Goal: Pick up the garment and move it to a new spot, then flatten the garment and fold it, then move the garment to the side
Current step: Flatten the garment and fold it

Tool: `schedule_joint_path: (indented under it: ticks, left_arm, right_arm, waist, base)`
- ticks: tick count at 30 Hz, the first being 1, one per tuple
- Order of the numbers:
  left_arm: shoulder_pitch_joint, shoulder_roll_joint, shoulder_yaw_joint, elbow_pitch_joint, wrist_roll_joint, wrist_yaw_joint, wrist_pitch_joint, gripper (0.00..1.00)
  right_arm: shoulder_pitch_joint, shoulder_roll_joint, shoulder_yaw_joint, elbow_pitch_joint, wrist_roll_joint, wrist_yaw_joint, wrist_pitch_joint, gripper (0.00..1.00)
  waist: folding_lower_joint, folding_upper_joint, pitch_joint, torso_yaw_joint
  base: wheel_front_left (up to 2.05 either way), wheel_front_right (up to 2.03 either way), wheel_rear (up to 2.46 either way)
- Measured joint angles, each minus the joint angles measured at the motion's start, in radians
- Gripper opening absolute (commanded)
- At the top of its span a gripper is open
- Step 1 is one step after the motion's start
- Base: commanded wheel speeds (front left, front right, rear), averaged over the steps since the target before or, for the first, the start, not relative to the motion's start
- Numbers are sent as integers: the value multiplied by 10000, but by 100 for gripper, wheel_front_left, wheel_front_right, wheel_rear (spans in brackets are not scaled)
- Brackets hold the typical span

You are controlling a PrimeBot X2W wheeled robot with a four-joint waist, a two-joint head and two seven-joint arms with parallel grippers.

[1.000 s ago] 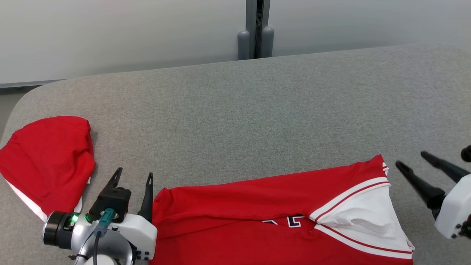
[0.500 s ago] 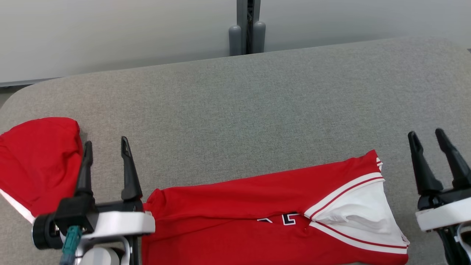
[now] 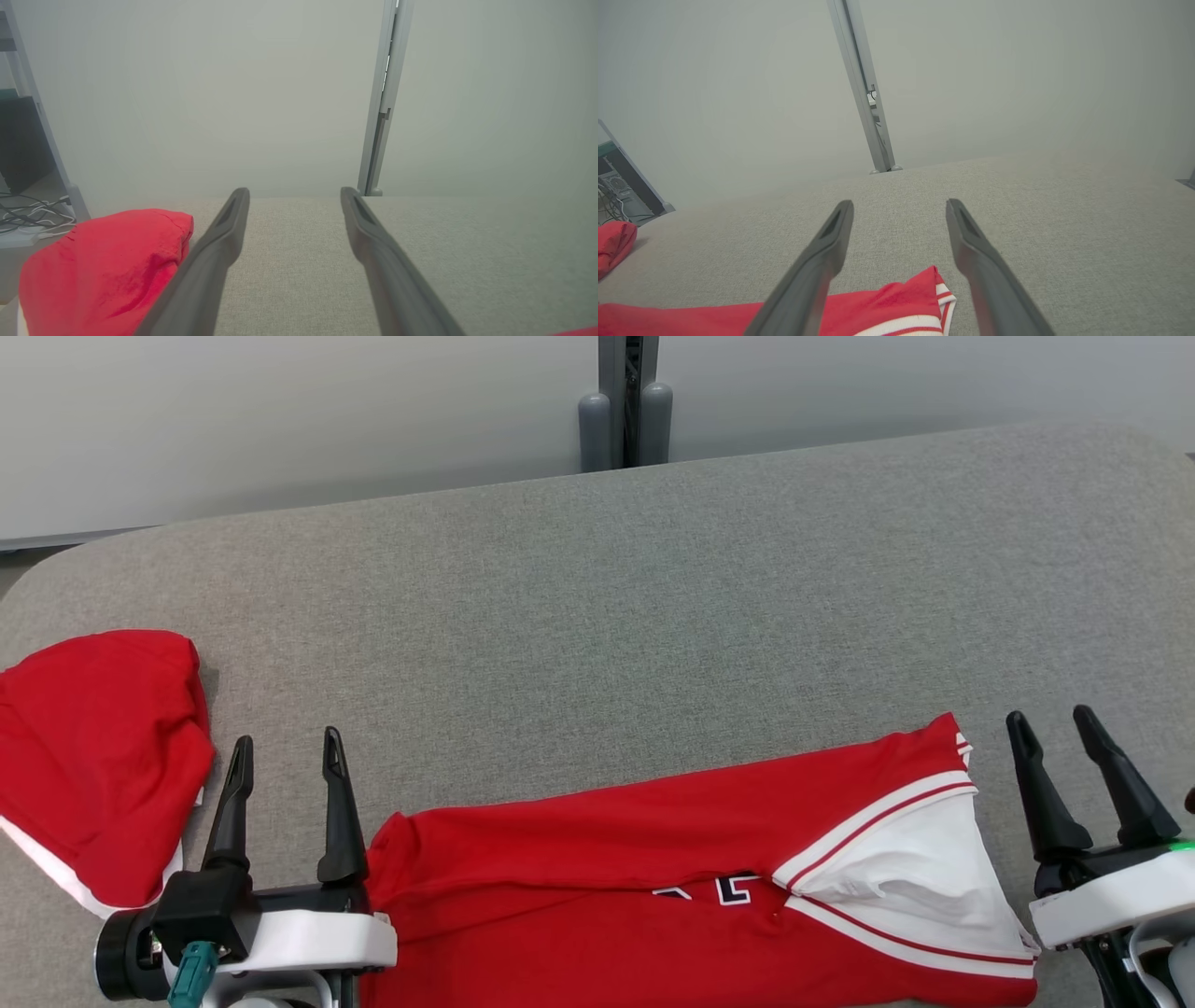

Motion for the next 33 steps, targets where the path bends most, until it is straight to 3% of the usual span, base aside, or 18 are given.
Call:
schedule_joint_path:
  ticks: [7, 13, 19, 33]
  left_arm:
    - [-11, -4, -69, 31, -61, -8, -2, 100]
    - [-139, -4, -130, 56, -90, -77, -2, 100]
    - [-254, -8, -293, 81, -58, -96, 0, 100]
    - [-570, -8, -401, 155, 46, -144, -2, 100]
  right_arm:
    - [315, -424, 878, 359, 1204, 0, 886, 100]
    - [392, -834, 951, 821, 2034, -2, 1977, 100]
    - [279, -809, 968, 1342, 2792, -2, 2706, 100]
    - [-258, -1022, 1802, 2199, 4073, -2, 3152, 100]
  waist:
    - [0, 0, 60, 46]
    - [0, 0, 279, 44]
    - [0, 0, 532, 93]
    - [1, 0, 959, 360]
  base:
    - [0, 0, 0]
    - [0, 0, 0]
    - [0, 0, 0]
    - [0, 0, 0]
